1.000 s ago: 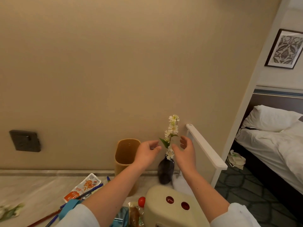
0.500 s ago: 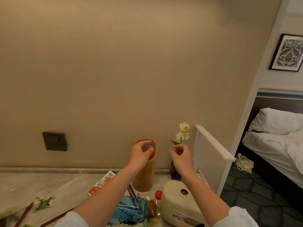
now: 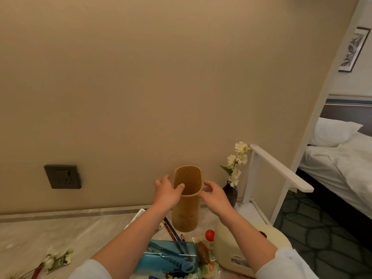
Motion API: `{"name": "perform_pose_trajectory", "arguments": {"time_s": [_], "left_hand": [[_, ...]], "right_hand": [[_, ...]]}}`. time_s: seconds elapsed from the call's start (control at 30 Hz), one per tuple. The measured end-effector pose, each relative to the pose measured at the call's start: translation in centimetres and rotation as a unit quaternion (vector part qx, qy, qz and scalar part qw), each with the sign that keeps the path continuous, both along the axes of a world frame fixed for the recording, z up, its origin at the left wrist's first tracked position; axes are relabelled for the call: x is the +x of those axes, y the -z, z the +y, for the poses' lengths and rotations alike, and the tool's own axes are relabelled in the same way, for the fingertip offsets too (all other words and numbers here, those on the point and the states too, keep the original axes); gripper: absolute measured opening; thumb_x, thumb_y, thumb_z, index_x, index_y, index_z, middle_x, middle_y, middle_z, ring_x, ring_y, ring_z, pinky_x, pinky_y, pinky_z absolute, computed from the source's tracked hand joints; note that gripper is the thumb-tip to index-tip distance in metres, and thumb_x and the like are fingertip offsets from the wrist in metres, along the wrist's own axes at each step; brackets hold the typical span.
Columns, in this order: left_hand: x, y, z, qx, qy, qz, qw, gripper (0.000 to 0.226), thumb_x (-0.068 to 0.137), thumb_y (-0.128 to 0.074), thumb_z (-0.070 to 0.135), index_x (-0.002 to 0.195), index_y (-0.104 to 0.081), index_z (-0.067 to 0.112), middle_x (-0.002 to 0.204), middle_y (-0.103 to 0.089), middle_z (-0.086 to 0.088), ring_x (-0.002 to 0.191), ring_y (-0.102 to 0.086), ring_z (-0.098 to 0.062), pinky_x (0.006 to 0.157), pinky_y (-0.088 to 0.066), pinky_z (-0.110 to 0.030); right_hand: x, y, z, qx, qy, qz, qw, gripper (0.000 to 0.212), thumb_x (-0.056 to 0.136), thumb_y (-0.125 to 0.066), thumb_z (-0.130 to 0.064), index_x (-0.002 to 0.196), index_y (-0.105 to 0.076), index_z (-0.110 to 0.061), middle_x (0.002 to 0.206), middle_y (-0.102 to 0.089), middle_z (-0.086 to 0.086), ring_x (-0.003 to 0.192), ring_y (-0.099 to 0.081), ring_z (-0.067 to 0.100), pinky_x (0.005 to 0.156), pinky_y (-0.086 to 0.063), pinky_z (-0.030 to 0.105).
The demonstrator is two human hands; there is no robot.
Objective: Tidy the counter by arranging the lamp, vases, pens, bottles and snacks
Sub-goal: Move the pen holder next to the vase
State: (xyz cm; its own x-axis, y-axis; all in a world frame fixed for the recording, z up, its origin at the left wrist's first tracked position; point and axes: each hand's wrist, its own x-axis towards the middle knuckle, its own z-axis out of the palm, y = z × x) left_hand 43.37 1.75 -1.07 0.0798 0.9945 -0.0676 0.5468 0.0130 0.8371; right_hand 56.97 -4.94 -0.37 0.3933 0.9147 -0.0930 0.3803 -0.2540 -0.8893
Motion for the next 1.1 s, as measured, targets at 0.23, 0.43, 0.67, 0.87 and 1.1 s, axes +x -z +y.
{"name": "perform_pose_trajectory", "arguments": {"time_s": [0.23,0.43,0.67,0.87,1.1], "left_hand": [[0.7,1.8,1.2,-0.154,0.081,0.005,0.985,0.042,0.1,-0.037,0.041,0.13,-0.044,0.012,0.114,-0.06,-0.011,0.092,-0.066,-0.026,0.08,-0.058,-0.037],[2.2,1.9,2.0,-0.174,0.093,-0.047,0.979,0.037,0.102,-0.036,0.035,0.131,-0.039,0.013,0.108,-0.058,-0.012,0.079,-0.069,-0.026,0.078,-0.06,-0.039],[4.2,1.8,1.6,-0.166,0.123,-0.055,0.977,0.034,0.102,-0.034,0.032,0.133,-0.038,0.017,0.115,-0.057,-0.011,0.073,-0.067,-0.021,0.073,-0.06,-0.033],[5.9,1.7,0.9,-0.163,0.125,-0.072,0.976,0.034,0.102,-0.035,0.03,0.133,-0.038,0.018,0.114,-0.055,-0.009,0.081,-0.068,-0.023,0.077,-0.06,-0.034],[7.0,1.8,0.2,-0.131,0.137,-0.054,0.98,0.038,0.102,-0.037,0.035,0.136,-0.038,0.018,0.117,-0.055,-0.006,0.09,-0.068,-0.025,0.081,-0.059,-0.035]], "right_hand": [[0.3,1.1,1.6,-0.016,-0.012,-0.024,1.0,0.041,0.095,-0.054,-0.023,0.136,-0.054,-0.021,0.125,-0.063,0.002,0.11,-0.059,0.018,0.096,-0.052,0.041],[2.5,1.1,2.1,-0.009,0.024,-0.02,0.999,0.031,0.094,-0.055,-0.02,0.124,-0.061,-0.019,0.107,-0.069,0.002,0.097,-0.065,0.018,0.085,-0.057,0.041],[5.1,1.5,2.3,-0.004,0.077,-0.038,0.996,0.027,0.092,-0.058,-0.03,0.117,-0.064,-0.023,0.101,-0.07,-0.004,0.094,-0.066,0.015,0.087,-0.057,0.045],[6.0,1.0,1.5,0.005,0.09,-0.051,0.995,0.029,0.092,-0.057,-0.023,0.121,-0.061,-0.023,0.105,-0.067,-0.004,0.096,-0.064,0.015,0.085,-0.058,0.043],[6.7,1.3,0.5,0.024,0.085,-0.033,0.996,0.022,0.092,-0.056,-0.018,0.112,-0.066,-0.022,0.098,-0.069,-0.006,0.092,-0.064,0.013,0.087,-0.057,0.045]]}}
